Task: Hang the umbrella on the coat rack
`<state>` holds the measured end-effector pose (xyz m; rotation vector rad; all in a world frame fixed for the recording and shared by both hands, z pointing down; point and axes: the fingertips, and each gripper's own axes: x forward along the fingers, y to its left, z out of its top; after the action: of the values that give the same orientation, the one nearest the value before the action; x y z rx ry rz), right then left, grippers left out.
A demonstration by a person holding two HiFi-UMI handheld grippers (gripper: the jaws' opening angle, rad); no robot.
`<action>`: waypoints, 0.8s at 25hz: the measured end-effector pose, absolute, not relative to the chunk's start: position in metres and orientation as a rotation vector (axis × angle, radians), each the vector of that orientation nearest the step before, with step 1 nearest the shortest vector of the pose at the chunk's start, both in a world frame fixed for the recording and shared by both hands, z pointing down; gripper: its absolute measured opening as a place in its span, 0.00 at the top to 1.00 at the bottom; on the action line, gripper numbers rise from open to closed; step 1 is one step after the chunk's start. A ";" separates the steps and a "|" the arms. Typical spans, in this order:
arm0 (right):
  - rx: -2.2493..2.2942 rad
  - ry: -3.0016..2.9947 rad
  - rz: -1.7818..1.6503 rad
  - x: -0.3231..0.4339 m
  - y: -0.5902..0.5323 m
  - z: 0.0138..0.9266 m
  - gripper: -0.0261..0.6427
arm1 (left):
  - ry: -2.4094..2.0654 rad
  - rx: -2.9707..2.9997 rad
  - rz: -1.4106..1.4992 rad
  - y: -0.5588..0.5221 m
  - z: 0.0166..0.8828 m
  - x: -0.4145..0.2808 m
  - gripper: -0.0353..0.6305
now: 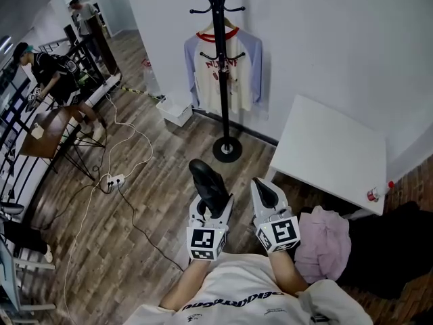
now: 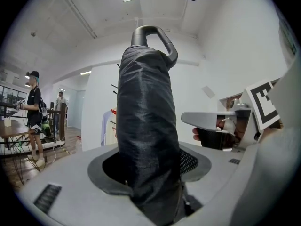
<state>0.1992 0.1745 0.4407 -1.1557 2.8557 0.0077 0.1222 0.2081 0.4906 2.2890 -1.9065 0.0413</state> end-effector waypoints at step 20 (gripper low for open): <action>-1.301 2.793 0.016 0.043 -0.062 0.423 0.96 | -1.800 2.367 0.057 -0.032 0.481 -0.039 0.56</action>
<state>0.0427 -0.0622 0.4229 -1.3014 2.7934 0.0164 -0.0388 -0.0320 0.4815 2.3669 -1.7997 0.0570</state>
